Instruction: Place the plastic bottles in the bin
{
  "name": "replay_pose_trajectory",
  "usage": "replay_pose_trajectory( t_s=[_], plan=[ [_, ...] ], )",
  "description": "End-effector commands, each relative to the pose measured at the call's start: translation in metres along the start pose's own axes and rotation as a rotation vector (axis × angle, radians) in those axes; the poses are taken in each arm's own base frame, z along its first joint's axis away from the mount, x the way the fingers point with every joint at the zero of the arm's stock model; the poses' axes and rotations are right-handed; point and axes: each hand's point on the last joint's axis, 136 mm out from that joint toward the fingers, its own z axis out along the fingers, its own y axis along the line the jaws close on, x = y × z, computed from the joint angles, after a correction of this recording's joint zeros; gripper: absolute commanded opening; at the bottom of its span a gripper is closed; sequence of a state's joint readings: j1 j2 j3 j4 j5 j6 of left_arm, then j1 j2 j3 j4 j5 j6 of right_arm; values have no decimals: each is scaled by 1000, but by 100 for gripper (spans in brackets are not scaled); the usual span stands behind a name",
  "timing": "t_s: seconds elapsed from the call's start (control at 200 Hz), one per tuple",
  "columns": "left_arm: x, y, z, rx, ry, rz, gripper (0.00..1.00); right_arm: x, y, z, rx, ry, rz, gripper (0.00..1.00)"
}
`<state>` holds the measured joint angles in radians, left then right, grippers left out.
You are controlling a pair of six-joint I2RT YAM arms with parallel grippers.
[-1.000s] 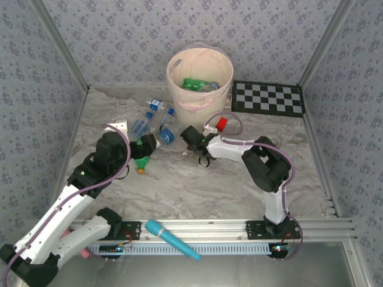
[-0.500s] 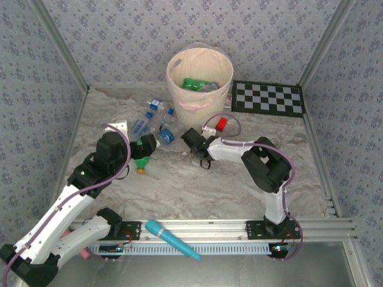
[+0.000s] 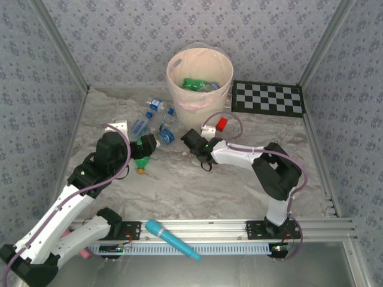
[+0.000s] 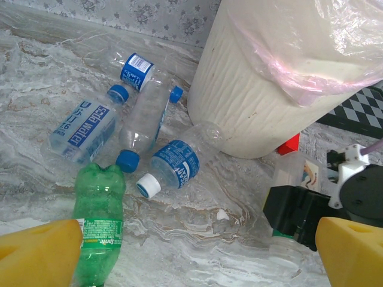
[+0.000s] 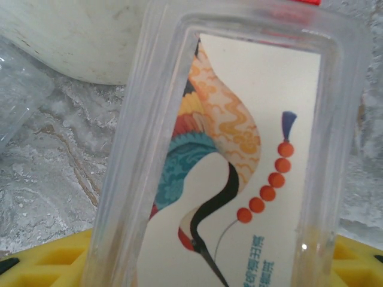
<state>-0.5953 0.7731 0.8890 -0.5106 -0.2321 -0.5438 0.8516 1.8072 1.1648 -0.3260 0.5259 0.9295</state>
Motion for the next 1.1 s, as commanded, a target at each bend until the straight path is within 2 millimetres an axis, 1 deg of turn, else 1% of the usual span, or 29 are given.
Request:
replay_pose_trajectory(
  t_s=[0.0, 0.07, 0.24, 0.34, 0.455, 0.645, 0.67, 0.69, 0.7, 0.745, 0.94, 1.015, 1.094],
  plan=[
    [-16, -6, -10, 19, -26, -5, 100, -11, -15, -18, 26, -51, -23, 60],
    [-17, -9, -11, 28, -25, -5, 100, -19, -18, -30, 13, -72, -25, 59],
    [-19, -12, -10, 34, -21, -4, 100, -47, -31, -67, -11, -154, -39, 59],
    [-18, -13, -10, 40, -17, -6, 100, -66, -39, -89, -30, -202, -40, 59],
    [-18, -14, -11, 48, -16, -10, 100, -92, -45, -117, -79, -269, -25, 59],
    [-21, -24, -16, 100, -19, -20, 100, -139, -42, -164, -193, -351, 14, 59],
    [-22, -25, -16, 103, -19, -19, 100, -146, -41, -169, -197, -365, -9, 59],
    [-22, -26, -16, 107, -19, -18, 100, -147, -41, -170, -204, -364, -16, 59],
    [-21, -27, -17, 110, -17, -17, 100, -155, -38, -178, -221, -380, -8, 59],
    [-21, -29, -17, 118, -15, -15, 100, -168, -34, -188, -245, -397, -3, 59],
    [-17, -32, -18, 131, -4, -5, 100, -215, -21, -213, -317, -440, 15, 59],
    [-17, -34, -20, 138, -6, -6, 100, -232, -13, -215, -349, -444, 29, 59],
    [-17, -35, -21, 143, -7, -9, 100, -251, -6, -212, -373, -449, 50, 59]
  ],
)
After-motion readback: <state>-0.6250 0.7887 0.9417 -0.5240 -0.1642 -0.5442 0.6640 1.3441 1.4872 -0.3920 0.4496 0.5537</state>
